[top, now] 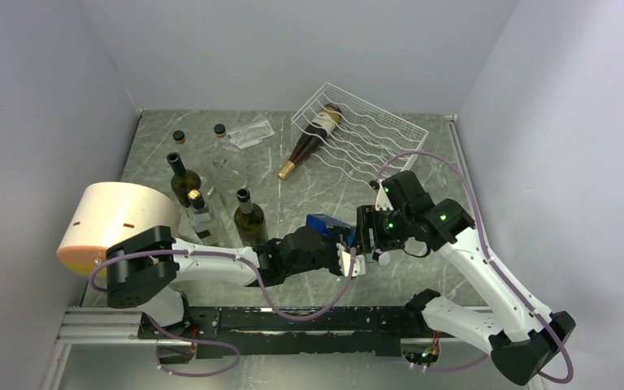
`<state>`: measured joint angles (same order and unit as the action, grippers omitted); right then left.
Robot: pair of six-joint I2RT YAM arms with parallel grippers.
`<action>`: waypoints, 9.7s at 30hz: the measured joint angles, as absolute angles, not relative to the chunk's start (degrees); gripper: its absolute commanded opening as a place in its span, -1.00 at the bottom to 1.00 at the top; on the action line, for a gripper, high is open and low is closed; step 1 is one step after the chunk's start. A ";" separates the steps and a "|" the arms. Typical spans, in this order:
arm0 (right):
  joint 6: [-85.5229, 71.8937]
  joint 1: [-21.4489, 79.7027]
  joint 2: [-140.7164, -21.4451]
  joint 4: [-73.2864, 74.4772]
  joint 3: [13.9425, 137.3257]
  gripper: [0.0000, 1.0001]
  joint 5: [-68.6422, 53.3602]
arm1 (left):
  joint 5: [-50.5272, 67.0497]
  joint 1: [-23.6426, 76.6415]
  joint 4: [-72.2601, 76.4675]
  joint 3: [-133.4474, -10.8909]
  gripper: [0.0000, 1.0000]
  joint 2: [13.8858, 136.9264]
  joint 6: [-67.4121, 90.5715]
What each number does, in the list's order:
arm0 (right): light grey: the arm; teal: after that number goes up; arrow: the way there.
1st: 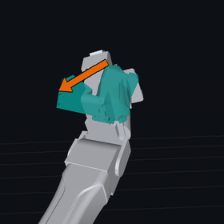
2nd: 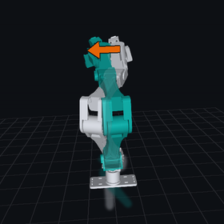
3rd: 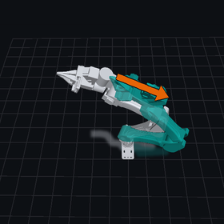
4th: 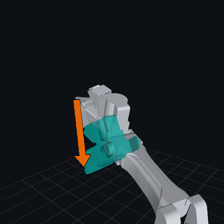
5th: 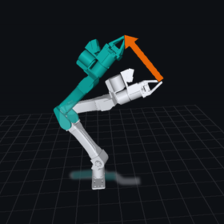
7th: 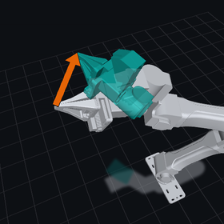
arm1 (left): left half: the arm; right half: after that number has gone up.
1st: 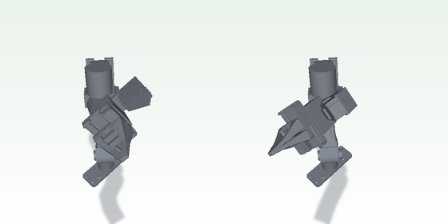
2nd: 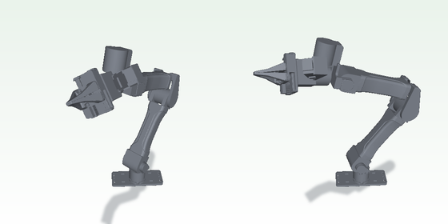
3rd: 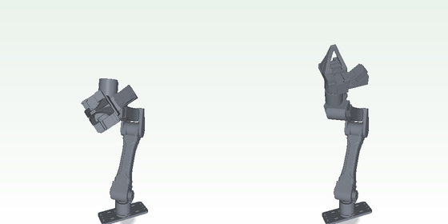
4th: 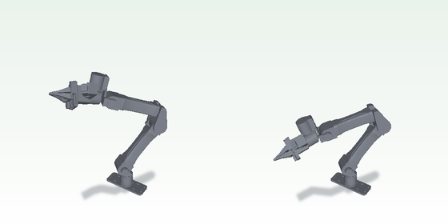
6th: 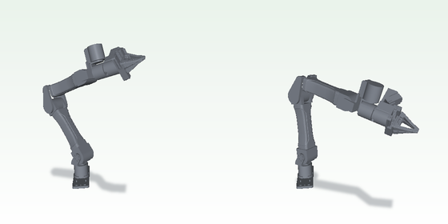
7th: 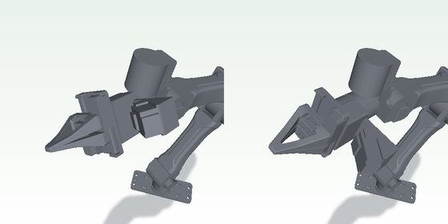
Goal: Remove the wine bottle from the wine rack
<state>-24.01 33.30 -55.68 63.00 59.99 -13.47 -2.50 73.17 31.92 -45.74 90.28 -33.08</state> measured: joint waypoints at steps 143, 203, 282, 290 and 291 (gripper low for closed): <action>-21.45 27.51 -74.74 45.50 88.55 0.99 17.82 | -22.85 67.92 -21.45 -73.45 0.98 50.68 11.99; -58.52 39.64 -123.87 10.59 86.87 -0.89 15.38 | -22.76 67.92 -27.24 -73.38 0.96 49.21 18.33; -37.04 47.33 -54.26 56.53 58.11 -1.00 6.50 | 0.08 74.85 18.17 -41.15 0.95 72.14 -29.28; -35.18 47.33 -51.66 59.61 59.77 -1.00 5.32 | -7.01 74.72 31.09 -42.41 0.87 85.43 -31.66; -34.89 47.31 -51.53 60.01 60.14 -1.00 5.30 | -7.70 74.67 32.69 -42.63 0.85 86.65 -31.86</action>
